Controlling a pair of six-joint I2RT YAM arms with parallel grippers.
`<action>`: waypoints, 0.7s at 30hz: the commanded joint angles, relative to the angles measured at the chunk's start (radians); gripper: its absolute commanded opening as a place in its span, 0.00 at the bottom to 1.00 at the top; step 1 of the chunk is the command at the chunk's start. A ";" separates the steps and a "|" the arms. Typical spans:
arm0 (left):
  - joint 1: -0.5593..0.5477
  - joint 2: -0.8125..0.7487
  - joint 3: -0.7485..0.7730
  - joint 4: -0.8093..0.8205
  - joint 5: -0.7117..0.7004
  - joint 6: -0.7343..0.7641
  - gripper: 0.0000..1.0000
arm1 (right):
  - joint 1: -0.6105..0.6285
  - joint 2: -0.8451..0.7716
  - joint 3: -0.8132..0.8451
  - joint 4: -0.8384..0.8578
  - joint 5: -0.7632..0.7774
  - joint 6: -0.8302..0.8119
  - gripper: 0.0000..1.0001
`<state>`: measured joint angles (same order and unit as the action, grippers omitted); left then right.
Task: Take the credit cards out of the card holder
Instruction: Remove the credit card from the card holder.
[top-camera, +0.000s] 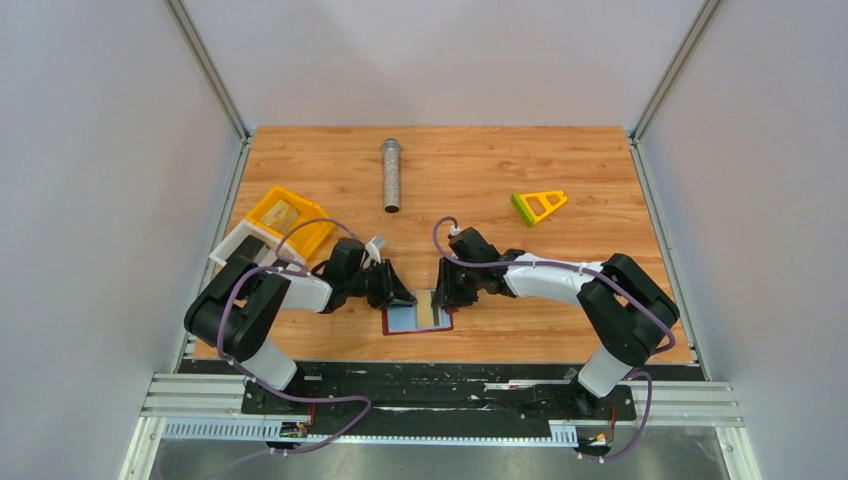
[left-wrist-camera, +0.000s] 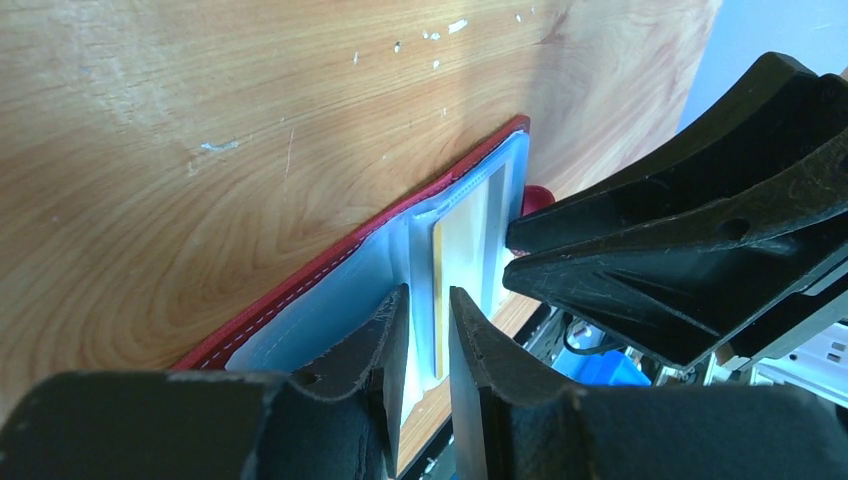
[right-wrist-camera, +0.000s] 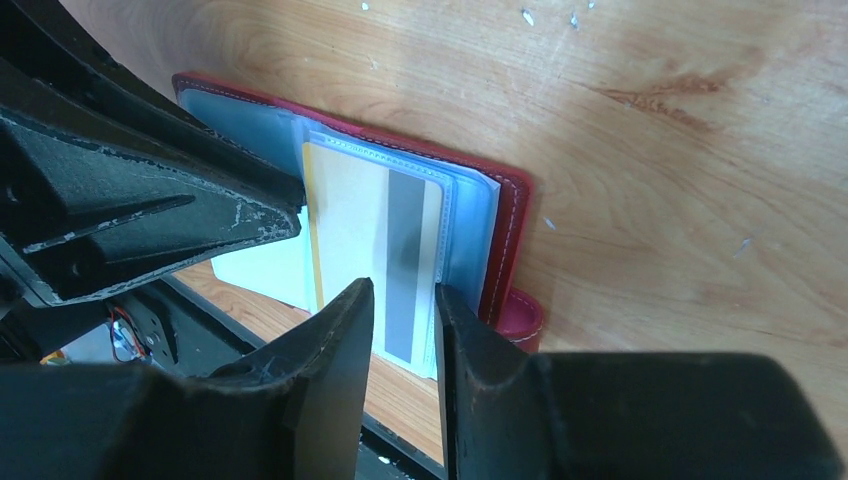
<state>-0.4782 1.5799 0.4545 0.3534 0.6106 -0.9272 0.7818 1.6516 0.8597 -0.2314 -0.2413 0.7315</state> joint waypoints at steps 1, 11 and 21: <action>-0.015 0.024 -0.015 0.088 0.004 -0.015 0.30 | -0.004 0.015 -0.018 0.042 -0.006 0.009 0.29; -0.022 0.033 -0.030 0.163 0.026 -0.048 0.26 | -0.004 0.016 -0.034 0.058 -0.014 0.022 0.20; -0.022 0.012 -0.049 0.175 0.030 -0.078 0.12 | -0.008 0.019 -0.041 0.056 -0.009 0.025 0.19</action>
<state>-0.4900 1.6085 0.4171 0.4767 0.6224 -0.9890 0.7757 1.6535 0.8330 -0.1909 -0.2558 0.7509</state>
